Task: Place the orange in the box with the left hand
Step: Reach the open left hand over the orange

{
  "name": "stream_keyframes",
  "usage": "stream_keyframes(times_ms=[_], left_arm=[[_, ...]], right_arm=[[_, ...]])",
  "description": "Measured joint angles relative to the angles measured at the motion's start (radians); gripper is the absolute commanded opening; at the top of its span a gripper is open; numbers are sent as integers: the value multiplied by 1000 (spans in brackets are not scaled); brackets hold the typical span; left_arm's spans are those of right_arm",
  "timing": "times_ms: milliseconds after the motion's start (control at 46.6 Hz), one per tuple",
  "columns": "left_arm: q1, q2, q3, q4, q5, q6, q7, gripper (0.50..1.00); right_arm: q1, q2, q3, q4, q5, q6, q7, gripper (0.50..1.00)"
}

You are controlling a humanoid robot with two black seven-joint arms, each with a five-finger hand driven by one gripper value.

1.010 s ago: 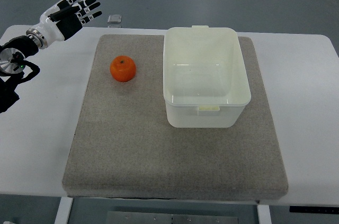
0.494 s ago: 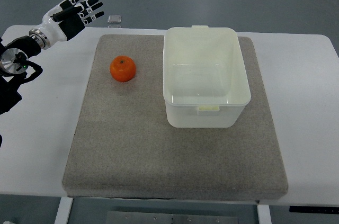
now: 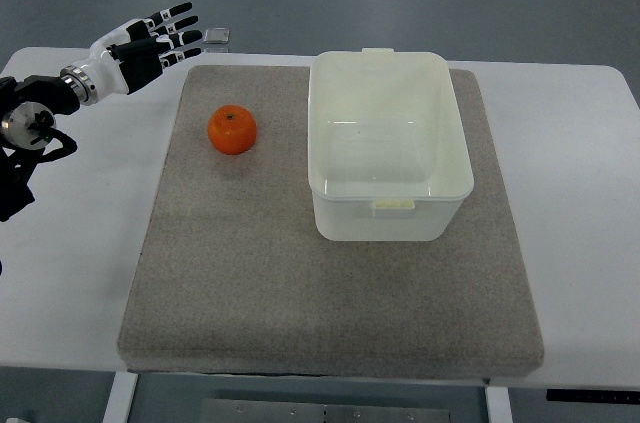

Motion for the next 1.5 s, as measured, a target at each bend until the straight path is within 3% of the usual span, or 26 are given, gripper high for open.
stream_keyframes(times_ms=[215, 537, 752, 1010, 1504], left_arm=[[-3, 11, 1, -39, 304, 3, -142, 996], [-33, 23, 11, -100, 693, 14, -215, 996], [-83, 20, 158, -103, 829, 140, -309, 996], [-120, 22, 421, -157, 851, 300, -338, 996], [-158, 112, 425, -307, 936, 310, -338, 996]], right_arm=[[0, 0, 0, 0, 0, 0, 0, 926], [0, 0, 0, 0, 0, 0, 0, 926], [0, 0, 0, 0, 0, 0, 0, 926], [0, 0, 0, 0, 0, 0, 0, 926], [0, 0, 0, 0, 0, 0, 0, 926]])
